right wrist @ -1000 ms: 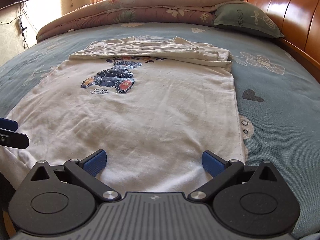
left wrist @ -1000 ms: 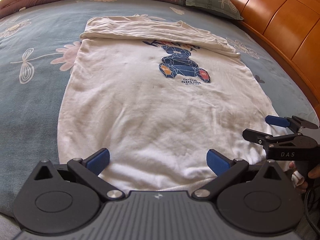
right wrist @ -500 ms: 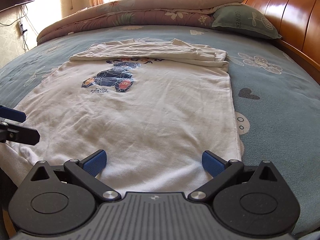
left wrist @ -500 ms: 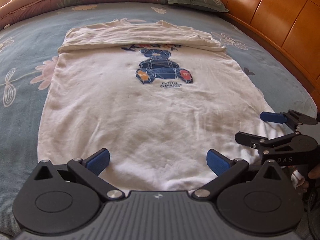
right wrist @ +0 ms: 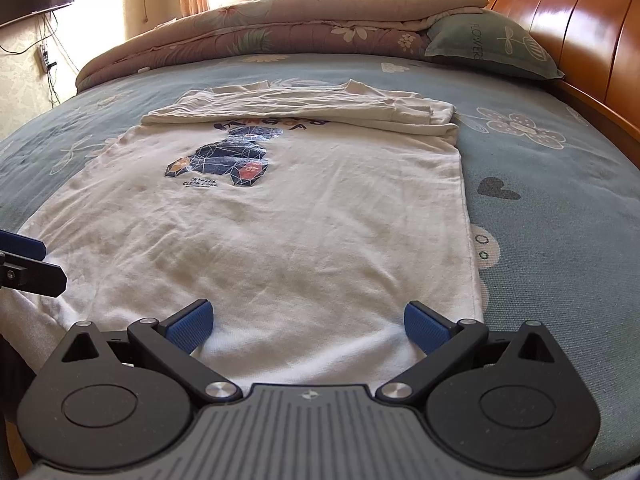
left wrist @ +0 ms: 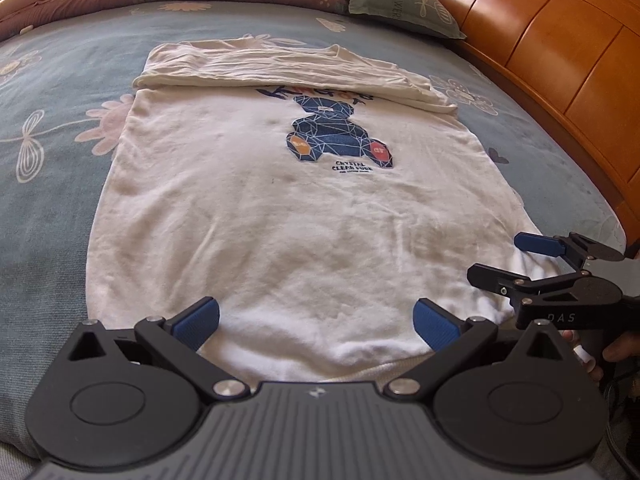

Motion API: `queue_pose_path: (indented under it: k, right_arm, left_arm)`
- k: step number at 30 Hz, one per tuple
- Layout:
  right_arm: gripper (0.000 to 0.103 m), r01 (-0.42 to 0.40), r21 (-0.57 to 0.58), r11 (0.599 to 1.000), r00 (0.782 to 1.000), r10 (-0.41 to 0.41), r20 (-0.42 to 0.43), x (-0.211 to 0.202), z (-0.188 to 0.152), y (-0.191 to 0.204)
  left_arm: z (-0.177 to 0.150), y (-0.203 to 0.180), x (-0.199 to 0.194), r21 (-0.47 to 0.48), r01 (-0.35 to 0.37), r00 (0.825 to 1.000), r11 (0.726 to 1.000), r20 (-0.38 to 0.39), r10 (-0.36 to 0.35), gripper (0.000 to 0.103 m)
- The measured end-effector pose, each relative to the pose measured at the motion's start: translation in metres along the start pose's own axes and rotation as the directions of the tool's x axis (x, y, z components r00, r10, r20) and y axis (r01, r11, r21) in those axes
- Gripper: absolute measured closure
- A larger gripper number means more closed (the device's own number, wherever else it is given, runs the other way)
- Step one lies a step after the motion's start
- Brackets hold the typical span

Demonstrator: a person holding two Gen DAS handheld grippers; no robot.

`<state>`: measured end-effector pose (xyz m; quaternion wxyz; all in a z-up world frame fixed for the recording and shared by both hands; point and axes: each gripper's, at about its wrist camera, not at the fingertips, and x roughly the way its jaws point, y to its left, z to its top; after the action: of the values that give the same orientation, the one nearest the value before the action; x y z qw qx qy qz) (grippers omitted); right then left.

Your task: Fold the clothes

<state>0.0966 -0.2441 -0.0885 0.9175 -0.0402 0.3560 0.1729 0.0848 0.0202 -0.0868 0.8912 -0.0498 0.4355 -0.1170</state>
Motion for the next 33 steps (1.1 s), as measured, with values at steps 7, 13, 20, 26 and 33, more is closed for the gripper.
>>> queue_pose_path:
  k: [7,13,20,26,33]
  right_arm:
    - [0.000,0.004,-0.004,1.000,1.000,-0.004,0.022,0.000,-0.004,0.001]
    - [0.000,0.004,-0.018,1.000,1.000,-0.004,-0.003,0.000,0.002,0.001]
    - [0.000,-0.017,-0.230,0.973,0.999,0.024,0.025,-0.024,0.023,0.018]
    - [0.000,-0.115,-0.550,0.827,0.993,0.105,-0.050,-0.041,0.012,0.055]
    - [0.000,-0.175,-0.629,0.758,0.984,0.105,-0.147,-0.034,-0.020,0.080]
  left_arm:
    - [-0.010,-0.011,0.011,0.157,-0.062,0.998,0.986,-0.001,0.063,0.001]
    - [-0.005,-0.007,0.008,0.156,-0.029,0.999,0.987,-0.021,0.032,0.001]
    - [-0.011,-0.031,-0.015,0.430,-0.057,0.998,0.901,0.037,0.046,0.001]
    - [-0.033,-0.045,-0.025,0.549,-0.016,0.999,0.835,0.040,-0.008,0.001]
    - [-0.049,-0.049,-0.028,0.564,0.010,0.999,0.826,0.027,-0.030,0.001]
